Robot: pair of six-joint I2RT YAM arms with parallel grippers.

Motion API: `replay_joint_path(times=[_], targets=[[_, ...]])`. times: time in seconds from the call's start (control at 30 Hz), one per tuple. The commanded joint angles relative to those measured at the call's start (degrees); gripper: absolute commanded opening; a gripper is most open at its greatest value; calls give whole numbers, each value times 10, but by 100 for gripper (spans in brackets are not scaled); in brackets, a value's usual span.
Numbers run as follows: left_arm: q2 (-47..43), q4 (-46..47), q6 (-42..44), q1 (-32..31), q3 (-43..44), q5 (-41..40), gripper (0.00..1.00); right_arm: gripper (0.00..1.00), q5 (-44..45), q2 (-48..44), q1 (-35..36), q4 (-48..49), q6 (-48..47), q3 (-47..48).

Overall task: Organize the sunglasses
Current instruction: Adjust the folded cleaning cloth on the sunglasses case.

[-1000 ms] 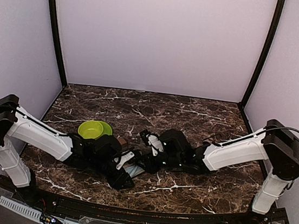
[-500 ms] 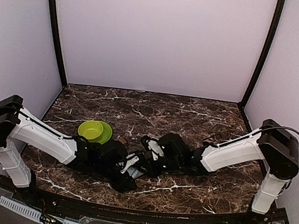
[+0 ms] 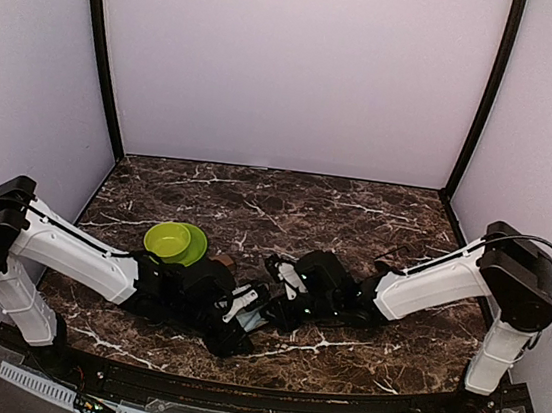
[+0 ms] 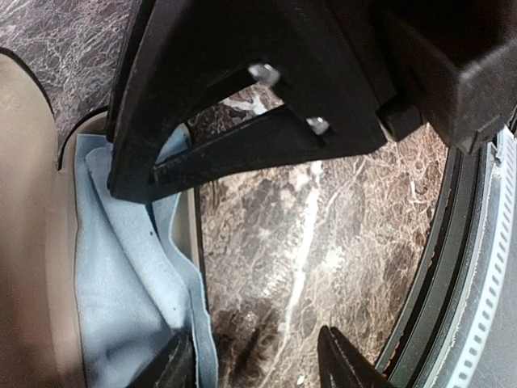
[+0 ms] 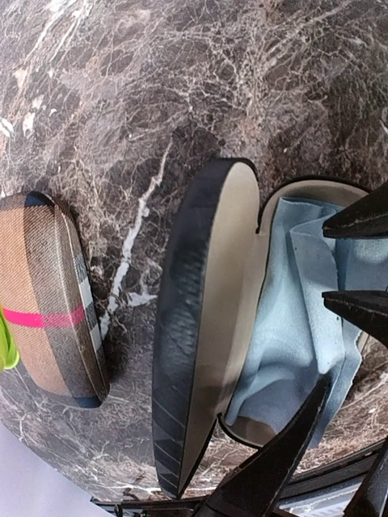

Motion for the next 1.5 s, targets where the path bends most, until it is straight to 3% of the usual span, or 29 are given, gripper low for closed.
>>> replay_joint_path(times=[0.0,0.83,1.47], targets=[[-20,1,1,-4,-11,13,53,23,6,-20,11,9,1,-12],[-62,77,14,-5,-66,26,56,14,12,-26,24,-34,-37,-17],[-122,151,2,-4,-109,-29,56,12,7,-47,28,-11,-28,-32]])
